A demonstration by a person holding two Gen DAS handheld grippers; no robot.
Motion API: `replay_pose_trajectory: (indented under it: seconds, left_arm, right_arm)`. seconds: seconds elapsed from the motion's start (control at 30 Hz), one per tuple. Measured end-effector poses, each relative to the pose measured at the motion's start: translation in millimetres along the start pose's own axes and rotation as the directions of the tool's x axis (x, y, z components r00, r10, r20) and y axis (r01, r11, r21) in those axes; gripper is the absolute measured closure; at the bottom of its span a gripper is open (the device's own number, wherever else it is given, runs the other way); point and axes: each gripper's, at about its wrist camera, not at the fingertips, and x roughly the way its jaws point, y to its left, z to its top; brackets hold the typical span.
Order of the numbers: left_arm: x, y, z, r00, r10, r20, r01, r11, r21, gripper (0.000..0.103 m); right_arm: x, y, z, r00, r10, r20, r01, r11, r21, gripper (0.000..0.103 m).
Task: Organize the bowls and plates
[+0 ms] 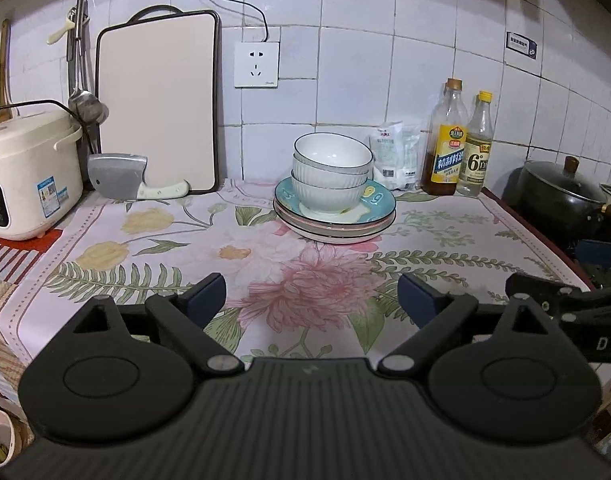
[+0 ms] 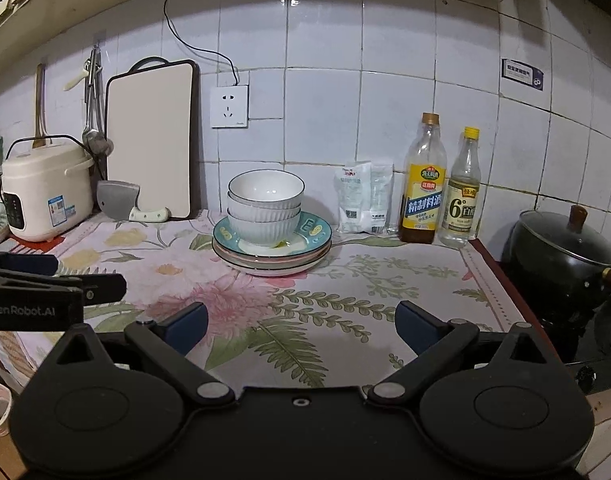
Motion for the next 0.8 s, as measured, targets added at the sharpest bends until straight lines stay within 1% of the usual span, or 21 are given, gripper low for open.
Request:
replay_pose_trajectory:
  seconds: [0.13, 0.23, 0.33, 0.5, 0.67, 0.8]
  left_arm:
    - [-4.3, -0.2, -3.2, 1.0, 0.021, 0.016, -0.021, 1.0, 0.005, 0.008]
    - [-6.7, -1.5, -5.7, 0.998, 0.059, 0.032, -0.06, 0.998, 0.01, 0.003]
    - [-8.5, -2.6, -6.7, 0.995, 0.09, 0.04, -0.091, 0.996, 0.018, 0.003]
    - [-8.5, 2.0, -6.2, 0.995, 0.097, 0.028, -0.097, 0.995, -0.004, 0.002]
    - [-4.9, 3.3, -5.7, 0.994, 0.111, 0.001, -0.111, 0.994, 0.008, 0.0]
    - [-2.1, 4.0, -5.7, 0.993, 0.121, -0.012, -0.121, 0.993, 0.01, 0.0]
  right_arm:
    - [-0.9, -0.5, -2.4, 1.0, -0.027, -0.009, 0.027, 1.0, 0.01, 0.001]
    - [-0.9, -1.0, -3.0, 0.998, -0.054, -0.017, 0.054, 0.998, 0.024, 0.0]
    - [-2.4, -1.2, -3.1, 0.998, -0.061, -0.015, 0.062, 0.998, 0.03, 0.0]
    - [-2.4, -5.7, -1.6, 0.999, -0.035, -0.026, 0.036, 0.997, 0.062, 0.0]
    - [-1.7, -7.9, -0.6, 0.998, -0.052, -0.026, 0.054, 0.994, 0.09, 0.0]
    - [-2.4, -7.5, 0.5, 0.998, -0.062, -0.02, 0.064, 0.994, 0.088, 0.0]
